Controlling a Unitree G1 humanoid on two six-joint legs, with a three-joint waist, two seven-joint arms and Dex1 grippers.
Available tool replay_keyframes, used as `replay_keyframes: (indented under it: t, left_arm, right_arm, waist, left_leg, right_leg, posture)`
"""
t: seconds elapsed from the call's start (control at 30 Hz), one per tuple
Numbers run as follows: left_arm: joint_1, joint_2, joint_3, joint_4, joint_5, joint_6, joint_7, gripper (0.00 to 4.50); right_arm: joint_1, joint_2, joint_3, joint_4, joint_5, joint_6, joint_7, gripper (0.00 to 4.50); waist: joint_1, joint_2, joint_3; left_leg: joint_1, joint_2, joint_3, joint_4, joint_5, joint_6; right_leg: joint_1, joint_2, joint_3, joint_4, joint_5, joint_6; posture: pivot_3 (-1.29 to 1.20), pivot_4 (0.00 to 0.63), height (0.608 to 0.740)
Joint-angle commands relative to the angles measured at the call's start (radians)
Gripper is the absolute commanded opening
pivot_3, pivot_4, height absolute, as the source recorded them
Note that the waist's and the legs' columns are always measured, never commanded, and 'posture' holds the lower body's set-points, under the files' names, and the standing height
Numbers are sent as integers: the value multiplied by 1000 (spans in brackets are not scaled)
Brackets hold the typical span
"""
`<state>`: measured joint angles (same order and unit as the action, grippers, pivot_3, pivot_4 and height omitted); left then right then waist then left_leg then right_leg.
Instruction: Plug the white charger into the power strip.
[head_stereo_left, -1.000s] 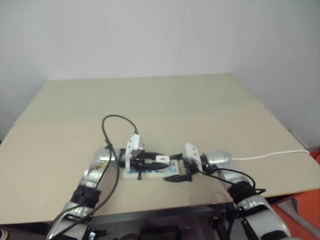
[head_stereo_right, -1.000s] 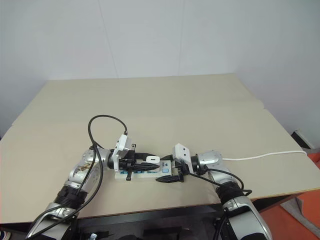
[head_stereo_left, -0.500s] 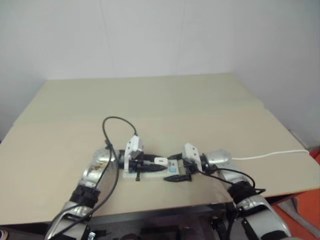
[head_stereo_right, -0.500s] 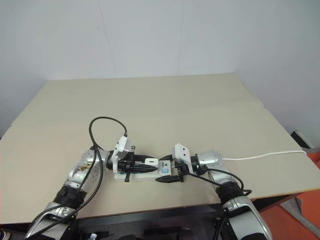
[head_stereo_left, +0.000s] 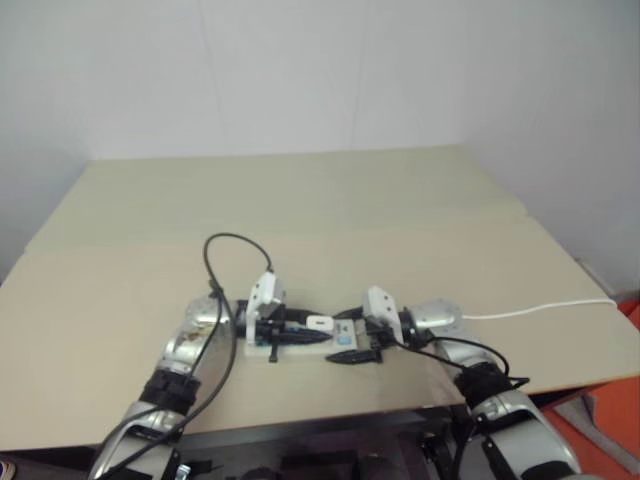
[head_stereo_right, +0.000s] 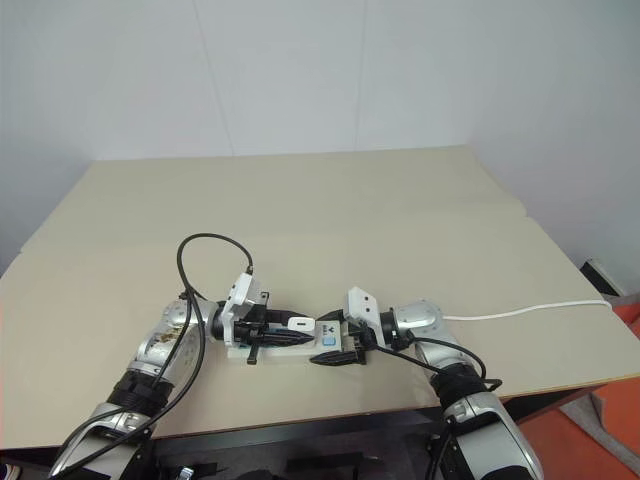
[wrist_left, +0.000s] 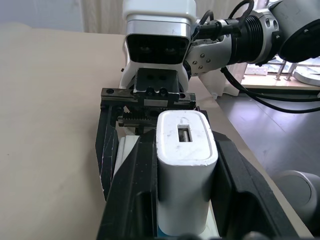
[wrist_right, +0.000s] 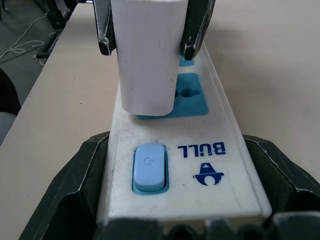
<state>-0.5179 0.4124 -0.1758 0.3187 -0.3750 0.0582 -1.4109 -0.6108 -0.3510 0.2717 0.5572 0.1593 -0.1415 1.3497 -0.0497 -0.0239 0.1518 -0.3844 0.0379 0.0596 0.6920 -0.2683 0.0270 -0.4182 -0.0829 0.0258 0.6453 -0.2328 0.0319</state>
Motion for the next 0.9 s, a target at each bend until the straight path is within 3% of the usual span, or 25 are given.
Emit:
replay_keyframes:
  t: [0.03, 0.9]
  left_arm:
    - [30, 47, -6, 42, 70, -56, 6, 1017]
    - [71, 55, -16, 124, 89, -40, 32, 1017]
  right_arm:
    - [21, -6, 34, 10, -48, 11, -4, 3444]
    - [17, -25, 42, 5, -41, 14, 15, 3444]
  waist:
    - [0, 0, 0]
    - [2, -1, -11]
  left_leg:
    - [0, 0, 0, 0, 0, 0]
    - [3, 6, 5, -1, -2, 0]
  right_leg:
    - [0, 0, 0, 0, 0, 0]
    - [1, 6, 5, -3, 1, -2]
  posture:
    - [0, 150, 740]
    - [0, 150, 740]
